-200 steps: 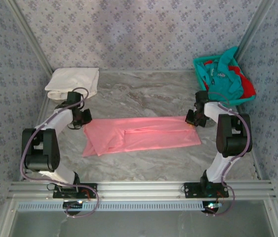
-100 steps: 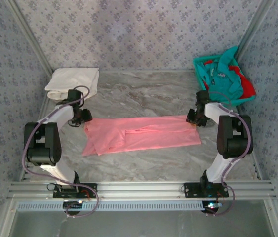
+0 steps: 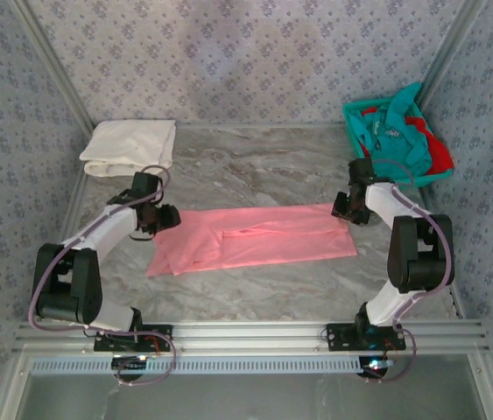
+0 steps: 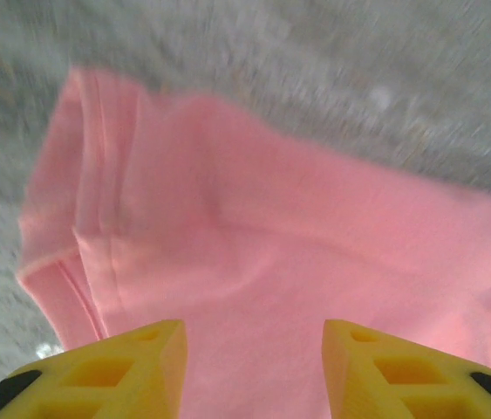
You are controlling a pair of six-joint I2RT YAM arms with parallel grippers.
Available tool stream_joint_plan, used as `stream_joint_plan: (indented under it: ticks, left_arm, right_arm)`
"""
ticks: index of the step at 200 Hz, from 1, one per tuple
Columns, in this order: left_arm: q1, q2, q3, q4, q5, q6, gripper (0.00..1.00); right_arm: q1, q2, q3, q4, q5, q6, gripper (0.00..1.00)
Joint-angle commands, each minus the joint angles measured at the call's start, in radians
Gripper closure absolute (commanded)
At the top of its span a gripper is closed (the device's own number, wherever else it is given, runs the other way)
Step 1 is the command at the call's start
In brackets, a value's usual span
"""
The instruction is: Fold and stack the t-shirts
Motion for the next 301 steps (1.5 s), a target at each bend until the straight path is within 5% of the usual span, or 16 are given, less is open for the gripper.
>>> stream_joint_plan:
  ticks: [1,38,59,140,221,265,301]
  left_arm:
    - [-0.009,-0.013,-0.034,-0.019,0.023,-0.030,0.56]
    - [0.022,-0.004,-0.083,0.011,0.011,-0.037,0.57]
    - [0.057,0.006,-0.095,0.029,0.023,-0.047,0.57]
    - [0.060,0.290,0.108,0.125,0.025,0.012,0.57]
    - [0.061,0.721,0.761,-0.031,-0.012,0.117,0.56]
    - [0.060,0.594,0.723,-0.001,-0.067,0.099,0.54]
    - [-0.018,0.408,0.467,0.113,-0.066,0.036,0.54]
  right_arm:
    - [0.004,0.036,-0.010,-0.046,0.023,0.014,0.65]
    - [0.002,0.078,-0.033,-0.024,0.007,0.013,0.83]
    - [-0.005,0.096,-0.041,-0.025,0.029,0.015,0.85]
    - [-0.003,0.034,-0.127,-0.034,0.021,0.041,0.64]
    - [0.160,-0.309,-0.404,-0.111,-0.012,0.224,0.53]
    - [0.171,-0.463,-0.244,-0.227,0.112,0.187,0.45]
    - [0.215,-0.342,-0.079,-0.108,0.076,0.086,0.49]
